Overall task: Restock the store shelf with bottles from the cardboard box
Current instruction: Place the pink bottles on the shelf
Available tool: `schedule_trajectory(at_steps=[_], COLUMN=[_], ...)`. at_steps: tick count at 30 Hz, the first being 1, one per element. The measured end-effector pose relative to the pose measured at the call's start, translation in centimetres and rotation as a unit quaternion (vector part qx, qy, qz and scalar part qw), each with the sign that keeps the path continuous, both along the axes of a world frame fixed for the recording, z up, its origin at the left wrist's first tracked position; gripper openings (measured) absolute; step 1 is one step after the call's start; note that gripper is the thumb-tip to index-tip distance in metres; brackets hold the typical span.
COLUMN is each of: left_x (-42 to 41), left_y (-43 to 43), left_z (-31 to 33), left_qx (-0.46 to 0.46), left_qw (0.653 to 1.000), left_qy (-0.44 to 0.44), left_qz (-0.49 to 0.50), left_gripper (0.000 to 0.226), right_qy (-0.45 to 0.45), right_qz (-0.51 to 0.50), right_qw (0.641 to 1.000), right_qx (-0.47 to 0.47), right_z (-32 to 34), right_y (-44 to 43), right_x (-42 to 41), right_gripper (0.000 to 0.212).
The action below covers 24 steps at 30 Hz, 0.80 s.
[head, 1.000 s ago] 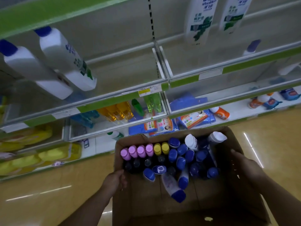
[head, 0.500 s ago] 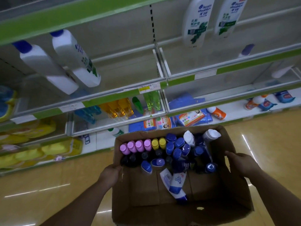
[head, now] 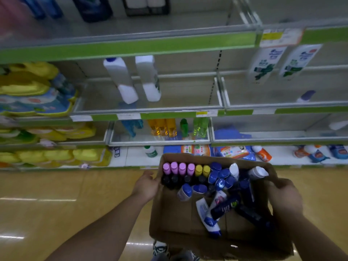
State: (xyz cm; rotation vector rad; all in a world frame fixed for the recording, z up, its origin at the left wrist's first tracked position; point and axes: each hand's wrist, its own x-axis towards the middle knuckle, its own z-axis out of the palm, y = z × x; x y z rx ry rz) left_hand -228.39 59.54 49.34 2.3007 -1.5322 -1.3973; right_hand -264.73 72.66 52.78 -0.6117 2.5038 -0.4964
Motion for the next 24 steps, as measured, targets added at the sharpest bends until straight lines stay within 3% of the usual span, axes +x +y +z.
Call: schedule_trajectory(at_steps=[5, 9, 12, 17, 24], left_x=[1.6, 3.4, 4.6, 5.3, 3.9], left_y=[1.0, 1.4, 1.6, 1.5, 0.7], left_z=[1.0, 1.5, 1.6, 1.5, 1.7], left_qx=[-0.003, -0.008, -0.019, -0.031, -0.069], left_qw=[0.999, 0.999, 0.999, 0.997, 0.995], left_qy=[0.037, 0.052, 0.049, 0.058, 0.058], left_qz=[0.011, 0.005, -0.014, -0.028, -0.039], left_gripper=[0.053, 0.056, 0.057, 0.054, 0.055], right_qy=[-0.028, -0.07, -0.081, -0.049, -0.04], right_qz=[0.13, 0.182, 0.205, 0.235, 0.28], right_qw=[0.991, 0.981, 0.975, 0.97, 0.957], right_qx=[-0.013, 0.006, 0.016, 0.05, 0.059], right_z=[0.4, 0.4, 1.2, 2.1, 2.1], right_y=[-4.8, -6.8, -6.8, -6.0, -8.2], right_x=[8.4, 14.1, 17.3, 19.6, 18.6], right_gripper=[0.025, 0.044, 0.045, 0.038, 0.048])
